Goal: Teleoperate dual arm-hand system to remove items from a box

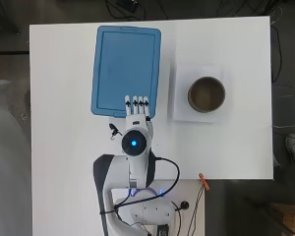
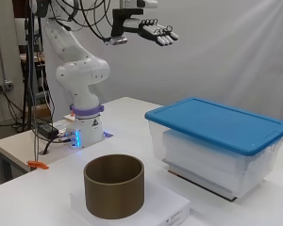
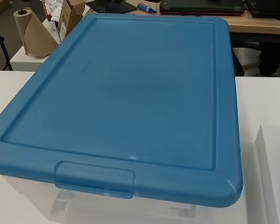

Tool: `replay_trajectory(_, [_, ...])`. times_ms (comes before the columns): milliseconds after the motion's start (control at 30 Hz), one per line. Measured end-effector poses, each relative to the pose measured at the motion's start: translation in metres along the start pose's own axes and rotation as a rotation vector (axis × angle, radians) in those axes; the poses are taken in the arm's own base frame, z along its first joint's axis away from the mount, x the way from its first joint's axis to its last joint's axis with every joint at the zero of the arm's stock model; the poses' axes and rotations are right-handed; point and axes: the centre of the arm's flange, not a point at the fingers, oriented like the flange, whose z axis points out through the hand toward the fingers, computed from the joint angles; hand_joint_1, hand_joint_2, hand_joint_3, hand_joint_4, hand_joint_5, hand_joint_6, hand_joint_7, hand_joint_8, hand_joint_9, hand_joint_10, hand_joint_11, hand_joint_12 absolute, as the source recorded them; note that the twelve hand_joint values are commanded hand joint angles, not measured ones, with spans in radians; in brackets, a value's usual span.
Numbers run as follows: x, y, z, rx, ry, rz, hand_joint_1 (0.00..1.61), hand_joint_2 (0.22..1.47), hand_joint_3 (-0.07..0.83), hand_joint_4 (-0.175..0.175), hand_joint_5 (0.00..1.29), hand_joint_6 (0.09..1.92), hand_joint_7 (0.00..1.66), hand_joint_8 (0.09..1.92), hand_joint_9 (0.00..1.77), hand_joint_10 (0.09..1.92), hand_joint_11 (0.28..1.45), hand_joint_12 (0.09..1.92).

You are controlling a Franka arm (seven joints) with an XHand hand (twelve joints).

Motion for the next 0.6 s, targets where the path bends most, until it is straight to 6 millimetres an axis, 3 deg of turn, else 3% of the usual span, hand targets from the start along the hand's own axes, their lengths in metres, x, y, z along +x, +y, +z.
replay_trajectory(100, [0.000,0.000,-0.009,-0.021,0.009,0.003,0.12,0.93,0.007,0.015,0.22,0.09,0.37,0.09,0.40,0.09,0.41,0.09])
replay_trajectory(167, [0.001,-0.001,-0.005,-0.021,-0.007,-0.001,0.13,0.93,0.002,0.014,0.21,0.09,0.36,0.09,0.39,0.09,0.41,0.09])
replay_trajectory(433, [0.010,-0.011,0.034,-0.006,-0.123,-0.049,0.18,0.93,0.000,0.018,0.25,0.09,0.39,0.09,0.39,0.09,0.41,0.09])
replay_trajectory(500, [0.019,-0.019,0.061,-0.007,-0.255,-0.094,0.19,0.93,0.001,0.027,0.27,0.09,0.39,0.09,0.40,0.09,0.41,0.09])
replay_trajectory(600, [0.031,-0.027,0.080,-0.030,-0.412,-0.164,0.21,0.93,0.001,0.043,0.29,0.09,0.39,0.09,0.40,0.09,0.42,0.09])
